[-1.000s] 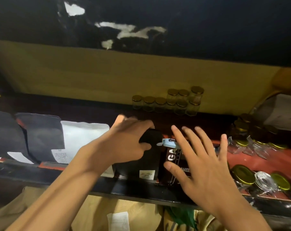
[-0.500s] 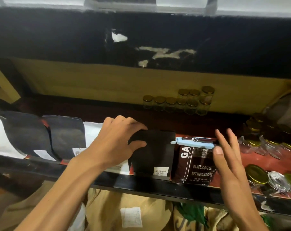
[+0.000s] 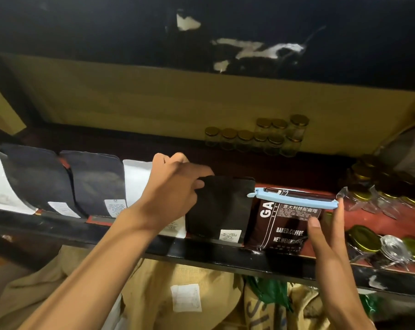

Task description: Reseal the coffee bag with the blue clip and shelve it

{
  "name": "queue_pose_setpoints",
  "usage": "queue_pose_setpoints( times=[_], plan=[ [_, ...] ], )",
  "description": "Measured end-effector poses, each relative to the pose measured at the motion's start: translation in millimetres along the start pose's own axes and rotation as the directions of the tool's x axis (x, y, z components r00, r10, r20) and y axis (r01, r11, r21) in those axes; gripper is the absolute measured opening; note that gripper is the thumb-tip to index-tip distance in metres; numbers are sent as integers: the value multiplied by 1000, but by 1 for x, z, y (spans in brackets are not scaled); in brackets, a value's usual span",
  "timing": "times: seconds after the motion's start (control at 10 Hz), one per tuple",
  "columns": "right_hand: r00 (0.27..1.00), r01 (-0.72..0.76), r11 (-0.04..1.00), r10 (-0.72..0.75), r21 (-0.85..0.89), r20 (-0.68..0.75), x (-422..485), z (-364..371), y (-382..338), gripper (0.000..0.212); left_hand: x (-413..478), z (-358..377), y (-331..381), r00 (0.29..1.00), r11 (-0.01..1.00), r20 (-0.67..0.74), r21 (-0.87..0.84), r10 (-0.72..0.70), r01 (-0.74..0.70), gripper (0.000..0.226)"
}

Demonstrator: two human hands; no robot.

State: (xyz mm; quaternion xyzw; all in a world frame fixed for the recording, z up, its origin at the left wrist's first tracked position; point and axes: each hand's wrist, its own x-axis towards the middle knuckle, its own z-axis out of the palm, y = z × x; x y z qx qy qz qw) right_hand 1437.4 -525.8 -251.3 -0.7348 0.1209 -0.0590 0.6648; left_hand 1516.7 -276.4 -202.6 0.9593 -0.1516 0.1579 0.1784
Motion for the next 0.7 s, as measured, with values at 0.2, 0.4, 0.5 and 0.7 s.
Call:
queue_pose_setpoints(
  times=[0.2, 0.4, 0.5, 0.7],
  plan=[
    [1000, 9, 1000, -9, -28, 10, -6, -1, 0, 73, 0, 5, 1, 1000, 992, 2, 129, 5, -5, 35],
    [988, 150, 930, -150, -334, 28, -25, -24, -21, 67, -16, -9, 3, 978, 972, 67, 114, 196, -203, 67],
    [951, 251, 496, -288, -831, 115, -39, -27, -40, 79, -30, -33, 10, 967, 957, 112, 154, 230, -245, 76],
    [923, 361, 117, -190, -925, 336, -91, -17, -91, 75, -92, -97, 36, 941, 967, 294, 139, 166, -214, 66]
  ],
)
